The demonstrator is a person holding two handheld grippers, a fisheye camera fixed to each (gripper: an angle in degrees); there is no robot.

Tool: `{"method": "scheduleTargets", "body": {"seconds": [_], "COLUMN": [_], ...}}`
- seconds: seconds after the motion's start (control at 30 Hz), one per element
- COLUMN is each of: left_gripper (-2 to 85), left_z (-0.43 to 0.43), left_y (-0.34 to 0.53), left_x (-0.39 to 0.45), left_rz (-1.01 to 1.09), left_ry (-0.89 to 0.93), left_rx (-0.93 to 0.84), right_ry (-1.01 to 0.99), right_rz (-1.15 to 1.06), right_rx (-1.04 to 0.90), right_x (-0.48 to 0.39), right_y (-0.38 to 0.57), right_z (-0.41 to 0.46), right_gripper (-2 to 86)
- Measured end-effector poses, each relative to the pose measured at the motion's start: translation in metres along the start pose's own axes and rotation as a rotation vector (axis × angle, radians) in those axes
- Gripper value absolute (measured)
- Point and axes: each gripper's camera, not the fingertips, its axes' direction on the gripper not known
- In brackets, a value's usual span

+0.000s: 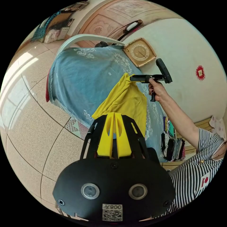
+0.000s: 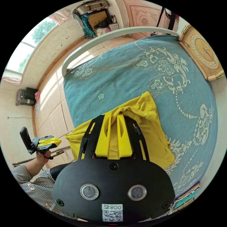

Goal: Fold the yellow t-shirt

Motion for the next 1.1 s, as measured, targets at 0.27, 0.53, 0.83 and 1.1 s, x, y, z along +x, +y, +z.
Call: {"method": "scheduleTargets", "body": {"seconds": [0.27,0.53,0.83,1.1], "left_gripper": [0.2,0.2,0.2,0.6], "left_z": [0.063,0.052,0.029,0.007], "left_y": [-0.038,-0.033,-0.022,-0.019], "left_x": [0.044,0.011,-0.013,-0.053], "left_rz": [0.246,0.166,0.119,0.033], "left_ry": [-0.183,-0.076,-0.098,-0.063], "left_rx": [-0.183,-0.164,-0.108,-0.076], "right_ry": [0.070,0.136,-0.094,-0.206], "right_rz": [-0.128,-0.267,-0.198,0.022], "right_rx": [-0.050,-0.151,0.051,-0.043], "right_x": [-0.021,-0.001,0.054,0.120], "right_y": [-0.016,-0.034,0.036,0.084], "right_z": [-0.007,-0.025,-0.045,0.036], "right_gripper": [5.4,6.5,2.3,0.4]}}
